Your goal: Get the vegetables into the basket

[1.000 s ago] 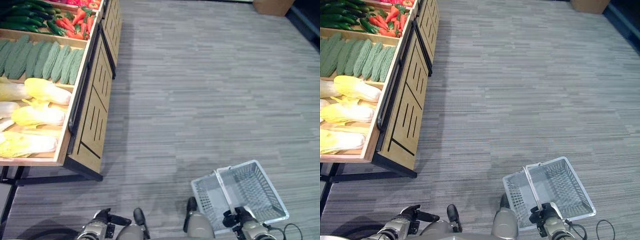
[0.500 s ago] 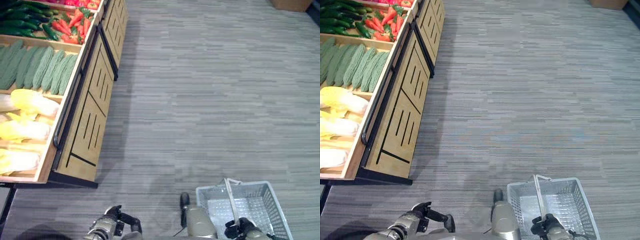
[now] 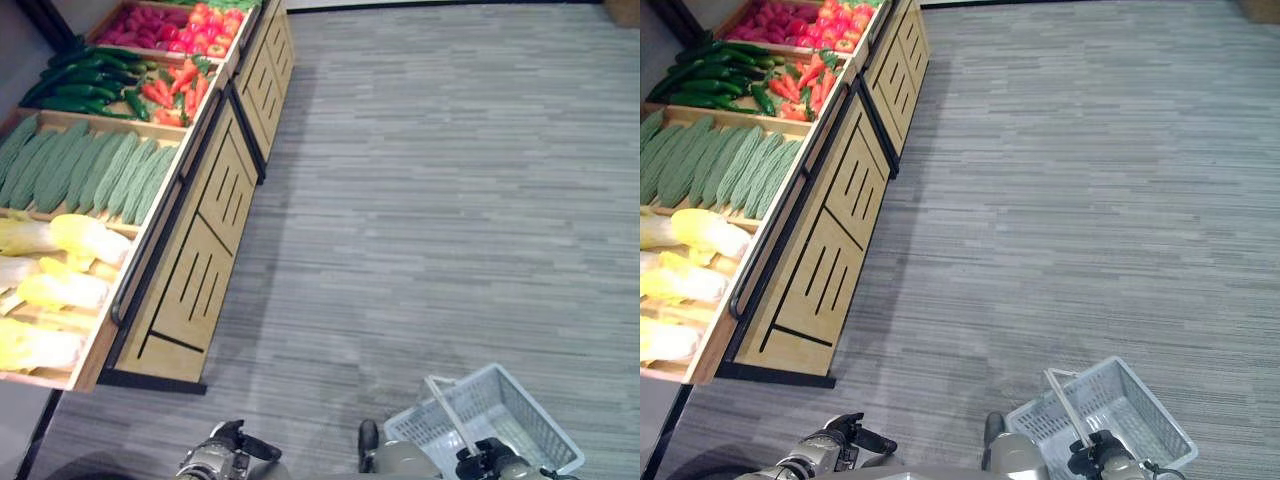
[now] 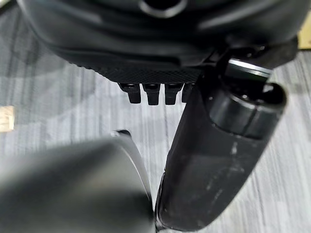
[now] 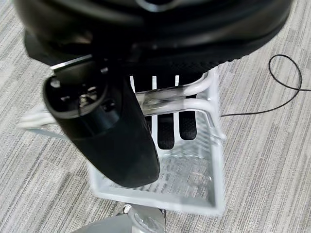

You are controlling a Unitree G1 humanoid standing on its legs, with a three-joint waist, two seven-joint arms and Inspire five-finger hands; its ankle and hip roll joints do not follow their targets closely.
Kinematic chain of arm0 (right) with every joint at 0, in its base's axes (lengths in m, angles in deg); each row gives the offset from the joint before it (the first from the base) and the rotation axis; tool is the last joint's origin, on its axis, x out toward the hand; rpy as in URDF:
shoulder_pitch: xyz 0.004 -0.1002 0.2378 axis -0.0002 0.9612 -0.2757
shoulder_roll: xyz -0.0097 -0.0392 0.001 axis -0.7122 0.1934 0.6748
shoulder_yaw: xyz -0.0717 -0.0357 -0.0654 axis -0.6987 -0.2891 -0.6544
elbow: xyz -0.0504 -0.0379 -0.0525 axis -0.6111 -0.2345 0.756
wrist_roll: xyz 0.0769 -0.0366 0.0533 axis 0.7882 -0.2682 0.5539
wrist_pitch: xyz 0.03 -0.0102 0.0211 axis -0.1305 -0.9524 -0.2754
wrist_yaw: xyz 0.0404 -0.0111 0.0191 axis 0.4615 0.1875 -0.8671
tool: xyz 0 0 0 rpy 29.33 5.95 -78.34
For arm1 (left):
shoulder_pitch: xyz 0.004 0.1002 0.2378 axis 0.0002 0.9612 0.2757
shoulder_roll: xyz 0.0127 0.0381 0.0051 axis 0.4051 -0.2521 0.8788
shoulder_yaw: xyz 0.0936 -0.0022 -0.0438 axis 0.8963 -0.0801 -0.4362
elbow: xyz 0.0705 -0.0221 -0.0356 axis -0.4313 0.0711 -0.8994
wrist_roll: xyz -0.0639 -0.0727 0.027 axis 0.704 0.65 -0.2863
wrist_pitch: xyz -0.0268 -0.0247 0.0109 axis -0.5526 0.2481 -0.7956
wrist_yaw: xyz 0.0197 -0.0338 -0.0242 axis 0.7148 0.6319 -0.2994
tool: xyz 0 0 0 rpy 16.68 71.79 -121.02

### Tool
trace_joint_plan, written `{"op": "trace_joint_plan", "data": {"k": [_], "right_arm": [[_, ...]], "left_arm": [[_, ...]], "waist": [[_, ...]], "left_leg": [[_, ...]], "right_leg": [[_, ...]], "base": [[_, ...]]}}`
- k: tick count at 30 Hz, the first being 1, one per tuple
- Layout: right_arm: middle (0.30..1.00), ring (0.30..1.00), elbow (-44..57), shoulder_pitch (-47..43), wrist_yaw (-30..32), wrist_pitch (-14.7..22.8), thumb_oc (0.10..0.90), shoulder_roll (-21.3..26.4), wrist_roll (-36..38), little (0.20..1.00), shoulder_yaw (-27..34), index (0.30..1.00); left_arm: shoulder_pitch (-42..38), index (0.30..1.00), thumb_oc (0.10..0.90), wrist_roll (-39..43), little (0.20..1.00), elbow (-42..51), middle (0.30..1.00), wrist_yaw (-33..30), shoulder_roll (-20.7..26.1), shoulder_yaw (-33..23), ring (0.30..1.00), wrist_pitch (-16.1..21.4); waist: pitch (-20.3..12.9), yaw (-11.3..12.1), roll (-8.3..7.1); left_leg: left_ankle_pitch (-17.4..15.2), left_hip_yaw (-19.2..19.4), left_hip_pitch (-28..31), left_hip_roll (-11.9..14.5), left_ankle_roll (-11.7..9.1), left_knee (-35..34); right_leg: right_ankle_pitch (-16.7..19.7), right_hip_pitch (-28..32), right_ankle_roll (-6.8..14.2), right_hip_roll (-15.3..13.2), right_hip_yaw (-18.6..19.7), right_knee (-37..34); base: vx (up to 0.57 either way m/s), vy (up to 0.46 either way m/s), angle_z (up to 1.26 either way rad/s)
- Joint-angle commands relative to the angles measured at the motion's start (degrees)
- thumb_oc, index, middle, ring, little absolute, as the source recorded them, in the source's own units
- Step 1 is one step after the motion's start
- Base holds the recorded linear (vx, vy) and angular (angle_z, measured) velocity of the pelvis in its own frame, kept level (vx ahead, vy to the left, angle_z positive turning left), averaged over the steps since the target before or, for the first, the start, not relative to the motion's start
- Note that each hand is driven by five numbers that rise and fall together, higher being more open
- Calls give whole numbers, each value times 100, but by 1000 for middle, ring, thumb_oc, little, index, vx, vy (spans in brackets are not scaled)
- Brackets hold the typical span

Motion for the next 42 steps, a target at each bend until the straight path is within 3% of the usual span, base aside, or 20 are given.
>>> {"op": "trace_joint_plan", "data": {"k": [1,3,4,7,8,9,14,16,18,22,24,29,30,31,33,35,37,39,40,42], "right_arm": [[300,300,-110,57,18,-77,400,71,48,300,-2,300],[300,300,-118,56,20,-78,400,64,31,300,-16,300],[300,300,-89,40,41,-65,400,68,7,300,-72,300],[300,300,-71,22,73,-46,400,73,-17,300,-110,300],[300,300,-59,-13,91,-18,400,94,-13,300,-147,300],[300,300,-55,-38,108,-12,400,92,-16,300,-173,300],[300,300,-79,-91,89,1,400,64,-75,300,-308,300],[300,300,-76,-165,70,-1,400,-16,-135,300,-459,300],[300,300,-67,-220,98,25,400,-49,-92,300,-463,300],[300,300,-26,-447,91,7,400,-195,-68,300,-499,300],[300,300,-28,-468,95,-2,400,-204,-88,300,-519,300],[300,300,52,-550,61,-31,400,-224,-122,300,-494,300],[300,300,52,-552,61,-31,400,-222,-122,300,-493,300],[300,300,168,-608,59,-61,400,-242,-176,300,-494,300],[300,300,214,-594,74,-57,400,-248,-189,300,-500,300],[300,300,212,-578,66,-61,400,-255,-187,300,-508,300],[300,300,205,-539,33,-78,400,-290,-181,300,-532,300],[300,300,197,-534,45,-73,400,-294,-171,300,-545,300],[300,300,142,-446,42,-86,400,-294,-159,300,-556,300],[300,300,147,-429,56,-73,400,-326,-151,300,-587,300]], "left_arm": [[-5,1000,900,196,1000,120,1000,22,290,51,1000,-45],[6,1000,900,207,1000,127,1000,17,300,47,1000,-46],[29,1000,900,274,1000,165,1000,3,310,38,1000,-4],[54,1000,900,304,1000,165,1000,-18,312,21,1000,27],[35,1000,900,424,1000,165,1000,-44,297,8,1000,42],[29,1000,900,438,1000,172,1000,-67,303,5,1000,57],[46,1000,900,465,1000,236,1000,-100,320,-23,1000,56],[145,1000,900,453,1000,234,1000,-147,361,-74,1000,61],[125,1000,900,489,1000,267,1000,-164,398,-80,1000,97],[134,1000,900,473,1000,226,1000,-204,509,-123,1000,108],[143,1000,900,465,1000,230,1000,-203,528,-112,1000,91],[121,1000,900,331,1000,153,1000,-149,538,-67,1000,19],[119,1000,900,330,1000,152,1000,-148,536,-67,1000,19],[62,1000,900,334,1000,168,1000,-145,558,-62,1000,-20],[71,1000,900,331,1000,170,1000,-150,541,-66,1000,-51],[74,1000,900,324,1000,153,1000,-142,544,-84,1000,-54],[47,1000,900,284,1000,97,1000,-140,549,-70,1000,-68],[40,1000,900,275,1000,91,1000,-159,548,-57,1000,-58],[48,1000,900,105,1000,4,1000,-203,588,-36,1000,-104],[64,1000,900,92,1000,18,1000,-157,515,19,1000,-54]], "waist": [[460,337,-224],[454,386,-260],[446,535,-284],[498,694,-292],[533,818,-267],[540,866,-256],[507,1024,-262],[420,1208,-326],[418,1269,-379],[190,1405,-675],[156,1434,-713],[87,1514,-842],[76,1527,-826],[235,1374,-518],[350,1267,-325],[402,1199,-326],[409,1082,-324],[443,1010,-357],[434,874,-399],[345,884,-410]], "left_leg": [[-133,728,-43,-829,851,-892],[-140,704,-97,-826,850,-1002],[33,561,-493,-800,819,-1562],[454,317,-717,-748,747,-2013],[859,202,-969,-634,627,-2491],[954,165,-992,-587,578,-2644],[1132,413,-1218,-499,499,-2799],[1212,124,-1125,-488,570,-2715],[1192,85,-1138,-514,596,-2675],[793,613,-1095,-786,964,-2317],[741,665,-1082,-819,1007,-2282],[268,886,-860,-1175,1267,-2106],[275,890,-878,-1150,1262,-2103],[14,769,-167,-1225,1505,-2359],[-107,635,154,-1192,1580,-2403],[-146,566,307,-1241,1586,-2431],[-237,401,592,-1285,1506,-2518],[-276,304,699,-1325,1472,-2555],[-330,152,860,-1368,1422,-2654],[-293,116,837,-1363,1386,-2695]], "right_leg": [[291,-87,551,-181,553,-272],[266,-38,556,-191,627,-279],[184,130,575,-168,781,-348],[60,375,574,-86,974,-405],[-91,619,583,-21,1201,-428],[-141,711,586,29,1304,-453],[-431,1104,542,181,1687,-402],[-619,1443,525,208,2015,-471],[-696,1495,529,158,2105,-467],[-615,1365,855,-279,2179,-105],[-576,1293,884,-326,2190,-37],[195,877,1330,-654,1942,1042],[218,858,1325,-632,1956,1032],[1202,2,1371,-682,1515,2816],[1232,-390,1269,-742,1361,3234],[1076,-506,1233,-849,1252,3246],[595,-838,1106,-907,1037,2252],[519,-774,1102,-880,1023,1746],[453,-681,1099,-657,1361,841],[326,-425,1102,-609,1390,616]], "base": [[349,-38,-8],[214,21,-22],[295,52,-24],[312,48,-34],[318,49,-92],[315,50,-98],[254,56,-64],[320,129,-80],[294,186,-117],[326,248,-44],[145,101,-47],[153,135,-26],[234,316,-9],[257,330,-13],[300,270,13],[215,46,38],[296,-44,14],[196,-82,34],[183,-60,43],[117,-40,74]]}}
